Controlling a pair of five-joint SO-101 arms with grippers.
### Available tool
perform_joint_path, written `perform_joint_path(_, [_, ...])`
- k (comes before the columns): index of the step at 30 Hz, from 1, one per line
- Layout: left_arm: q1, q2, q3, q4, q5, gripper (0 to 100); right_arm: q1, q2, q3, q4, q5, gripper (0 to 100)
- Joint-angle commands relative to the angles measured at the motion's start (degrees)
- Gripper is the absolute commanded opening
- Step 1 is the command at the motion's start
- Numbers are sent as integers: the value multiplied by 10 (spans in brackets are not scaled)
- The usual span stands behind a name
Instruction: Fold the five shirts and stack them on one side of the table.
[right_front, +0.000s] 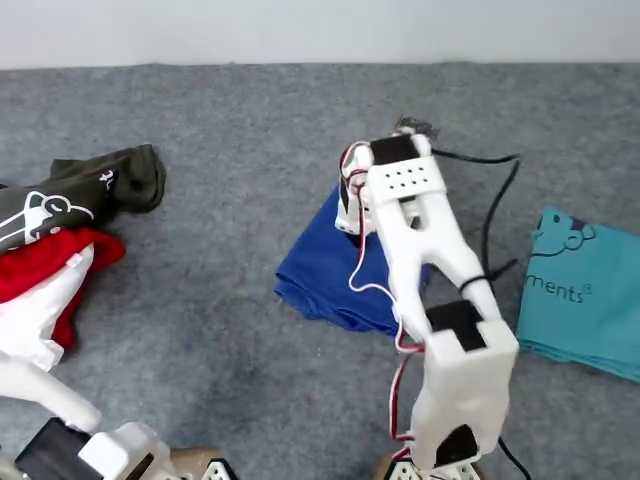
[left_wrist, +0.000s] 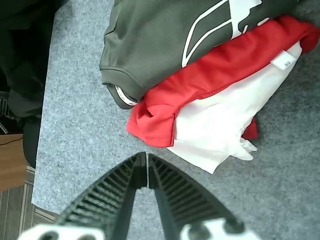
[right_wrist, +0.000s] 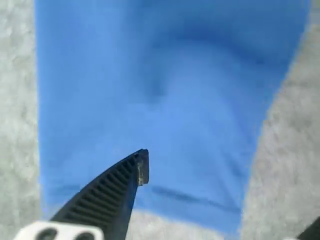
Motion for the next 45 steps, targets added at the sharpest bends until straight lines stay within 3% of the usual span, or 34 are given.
perform_joint_path(1, [0, -22, -3, 3, -4, 17, 9, 41, -4, -42, -9, 477])
perform_joint_path(9, [-1, -22, -3, 3, -4, 17, 51, 163, -7, -99, -10, 408])
perform_joint_path(18, [0, -22, -3, 2, -4, 17, 71, 189, -36, -70, -1, 180])
perform_joint_path(25, [0, -22, -3, 2, -4, 17, 87, 189, -38, -59, 63, 4])
perform_joint_path(33, [0, -22, -2, 2, -4, 17, 95, 139, -80, 38, 118, 10])
perform_joint_path(45, [-4, -25, -2, 5, -4, 17, 161, -96, -91, 142, 284, 10])
